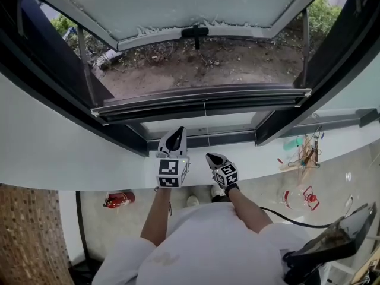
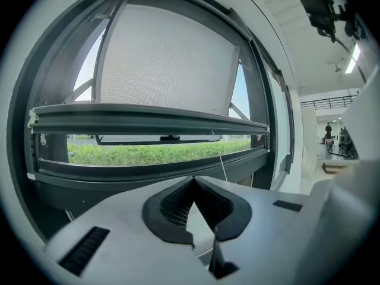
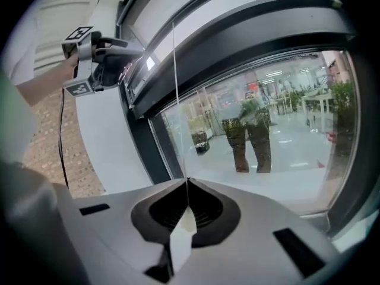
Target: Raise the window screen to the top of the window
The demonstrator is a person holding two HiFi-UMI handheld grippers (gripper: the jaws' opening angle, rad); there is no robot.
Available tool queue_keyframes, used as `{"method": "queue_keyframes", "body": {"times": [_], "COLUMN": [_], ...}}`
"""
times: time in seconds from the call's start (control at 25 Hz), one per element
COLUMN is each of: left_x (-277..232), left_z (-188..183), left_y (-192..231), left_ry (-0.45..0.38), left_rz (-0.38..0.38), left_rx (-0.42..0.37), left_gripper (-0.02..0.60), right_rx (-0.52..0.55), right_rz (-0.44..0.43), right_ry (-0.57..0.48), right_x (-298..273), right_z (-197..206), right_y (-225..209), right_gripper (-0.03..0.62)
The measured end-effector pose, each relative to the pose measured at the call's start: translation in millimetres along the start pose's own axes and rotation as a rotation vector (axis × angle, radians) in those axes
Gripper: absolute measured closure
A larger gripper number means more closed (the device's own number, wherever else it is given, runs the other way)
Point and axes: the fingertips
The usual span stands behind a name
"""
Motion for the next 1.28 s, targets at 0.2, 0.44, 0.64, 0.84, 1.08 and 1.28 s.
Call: {"method": "queue_keyframes", "body": {"times": [0.2, 0.44, 0.64, 0.84, 1.08, 1.28], "left_x": [-2, -5, -5, -8, -11, -11], "left_z": [4, 6, -4, -3, -3, -8], "left_y": [2, 1, 3, 6, -5, -13], "left_ry": [0.010, 0.011, -0.010, -0.008, -0.008, -0.018], "left_rz": [-0.013, -0.014, -0.013, -0.017, 0.014, 0.029], "left_rx": [-0.002, -0.014, -0.011, -0.018, 0.005, 0.010], "left_gripper": [0.580, 0.580, 0.580, 0.580, 0.580, 0.580], "right_rx": [0.016, 0.048, 0.058, 0.075, 0.090, 0.114], "right_rz": [-0.022, -0.027, -0.028, -0.042, -0.044, -0.069], "right_ry": [-0.019, -0.078, -0.131, -0.191, -0.276, -0.307], "right_x": [-7, -15, -15, -16, -7, -6], "right_z": [-9, -33, -62, -86, -118, -134], "right_y": [-2, -12, -14, -11, -10, -2], "right_gripper": [0.594, 0.594, 0.594, 0.594, 0.594, 0.594]}}
Point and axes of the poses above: the fingertips, and each gripper's own axes: x backward along the fingers, y to its left, z out of its underside, and after that the axes turned 14 degrees about -z, right-handed
